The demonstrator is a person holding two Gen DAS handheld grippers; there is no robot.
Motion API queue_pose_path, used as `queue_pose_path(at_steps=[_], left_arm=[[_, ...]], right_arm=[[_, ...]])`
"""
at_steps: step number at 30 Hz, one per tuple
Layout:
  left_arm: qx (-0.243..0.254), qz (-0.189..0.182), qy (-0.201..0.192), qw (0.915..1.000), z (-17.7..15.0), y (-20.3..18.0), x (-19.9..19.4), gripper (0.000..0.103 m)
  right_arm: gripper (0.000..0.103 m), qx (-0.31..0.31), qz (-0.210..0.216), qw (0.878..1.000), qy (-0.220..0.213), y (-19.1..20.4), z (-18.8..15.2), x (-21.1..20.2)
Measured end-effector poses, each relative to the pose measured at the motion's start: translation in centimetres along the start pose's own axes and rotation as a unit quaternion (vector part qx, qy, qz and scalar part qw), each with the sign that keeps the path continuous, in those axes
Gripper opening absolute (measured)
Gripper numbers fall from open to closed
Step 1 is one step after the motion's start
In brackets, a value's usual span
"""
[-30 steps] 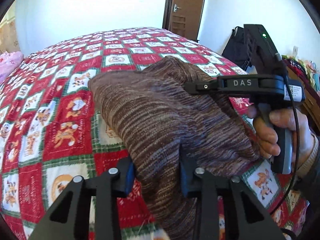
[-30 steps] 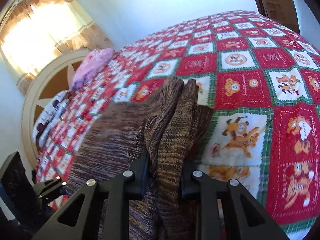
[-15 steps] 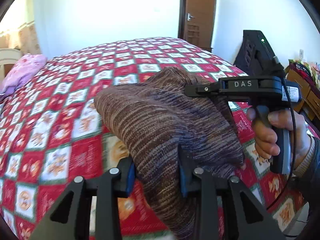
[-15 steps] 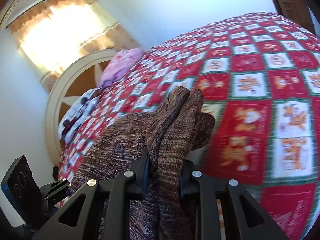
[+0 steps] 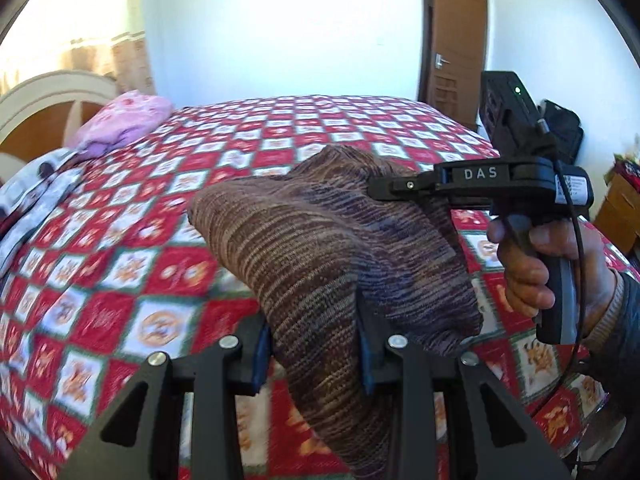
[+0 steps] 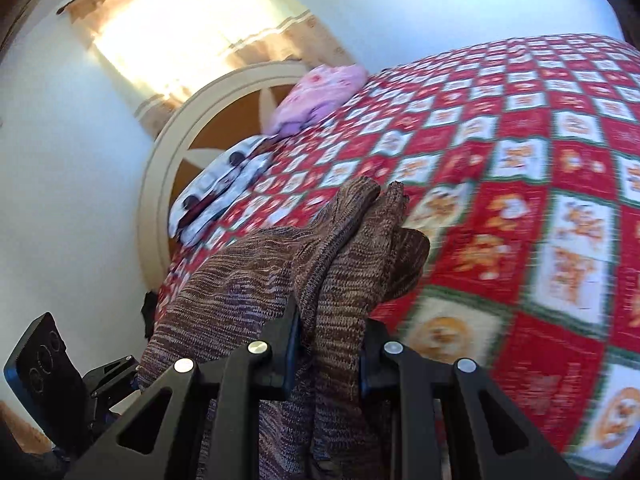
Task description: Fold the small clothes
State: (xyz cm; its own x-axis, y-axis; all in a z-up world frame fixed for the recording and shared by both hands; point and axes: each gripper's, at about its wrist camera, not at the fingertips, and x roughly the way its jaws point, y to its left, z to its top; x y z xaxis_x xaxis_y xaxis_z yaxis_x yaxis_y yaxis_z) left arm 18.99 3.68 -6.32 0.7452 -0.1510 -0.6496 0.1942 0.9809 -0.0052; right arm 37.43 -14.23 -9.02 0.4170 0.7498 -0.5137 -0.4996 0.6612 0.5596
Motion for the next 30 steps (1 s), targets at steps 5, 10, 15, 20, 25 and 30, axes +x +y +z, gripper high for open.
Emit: queue_pose_path(at_steps=[5,10,15,20,25,30], left_arm=[[-0.024,0.018,-0.002,0.9995,-1.6,2.8,-1.6,0.036],[-0.044,0.031,-0.004,0.9986,-3.0,5.0,-2.9,0.036],[-0.061,0.038,0.000,0.9974,-4.3,7.1,-3.1,0.036],[-0.073,0.042,0.012,0.9964,-5.6,8.4,-2.3,0.036],[-0.084,0.040,0.026,0.9954,-6.8,9.0,-1.5,0.036],[-0.076,0.051,0.040,0.9950,-8.4,8.9,-0.3,0.036]], right_arm=[[0.023,-0.019,0.019,0.999,0.022,3.4,-0.4,3.2],[0.023,-0.033,0.031,0.998,0.040,5.6,-0.7,5.7],[0.023,-0.043,0.034,0.997,0.059,7.0,-0.9,7.9],[0.023,-0.044,0.021,0.995,0.087,7.4,-1.5,10.5],[0.023,-0.046,0.007,0.993,0.110,7.0,-2.2,12.5],[0.023,-0.040,-0.003,0.991,0.125,6.1,-2.8,14.1]])
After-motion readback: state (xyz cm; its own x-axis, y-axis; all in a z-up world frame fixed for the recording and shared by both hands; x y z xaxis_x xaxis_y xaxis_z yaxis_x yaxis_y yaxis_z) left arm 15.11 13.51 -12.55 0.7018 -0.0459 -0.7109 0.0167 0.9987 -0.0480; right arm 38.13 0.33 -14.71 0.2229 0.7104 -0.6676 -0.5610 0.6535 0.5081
